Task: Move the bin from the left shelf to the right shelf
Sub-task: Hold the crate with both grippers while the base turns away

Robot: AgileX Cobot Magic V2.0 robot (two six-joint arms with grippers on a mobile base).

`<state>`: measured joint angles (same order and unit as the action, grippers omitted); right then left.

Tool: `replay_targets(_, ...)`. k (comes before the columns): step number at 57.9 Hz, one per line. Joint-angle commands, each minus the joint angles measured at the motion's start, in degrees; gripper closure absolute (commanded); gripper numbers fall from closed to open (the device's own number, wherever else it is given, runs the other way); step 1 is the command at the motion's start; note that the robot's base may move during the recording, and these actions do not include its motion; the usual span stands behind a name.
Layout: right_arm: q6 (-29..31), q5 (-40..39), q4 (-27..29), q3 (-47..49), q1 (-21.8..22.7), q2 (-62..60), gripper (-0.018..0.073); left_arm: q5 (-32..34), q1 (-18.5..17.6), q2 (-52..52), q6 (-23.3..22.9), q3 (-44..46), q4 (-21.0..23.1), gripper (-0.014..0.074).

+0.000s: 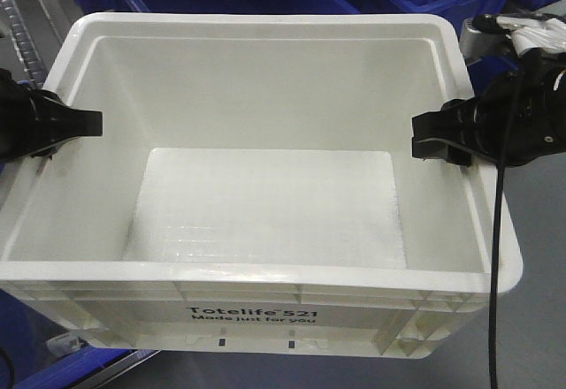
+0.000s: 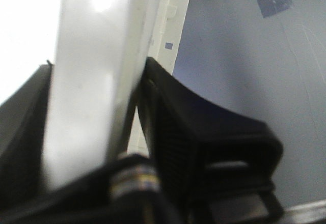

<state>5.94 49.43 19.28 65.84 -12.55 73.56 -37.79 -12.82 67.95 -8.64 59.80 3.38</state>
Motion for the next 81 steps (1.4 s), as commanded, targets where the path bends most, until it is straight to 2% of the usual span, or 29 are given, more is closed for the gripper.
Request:
replay_targets(1,2.36,-5.03,1.9,2.24,0.0,-2.54,0.0564,7.36,-0.34,-2.31,0.89,2.18,1.42,0.0603)
replay_targets(81,2.36,-4.78,1.9,2.24,0.0,-2.54,0.0564,7.36,-0.34,-2.31,0.89,2.18,1.42,0.0603)
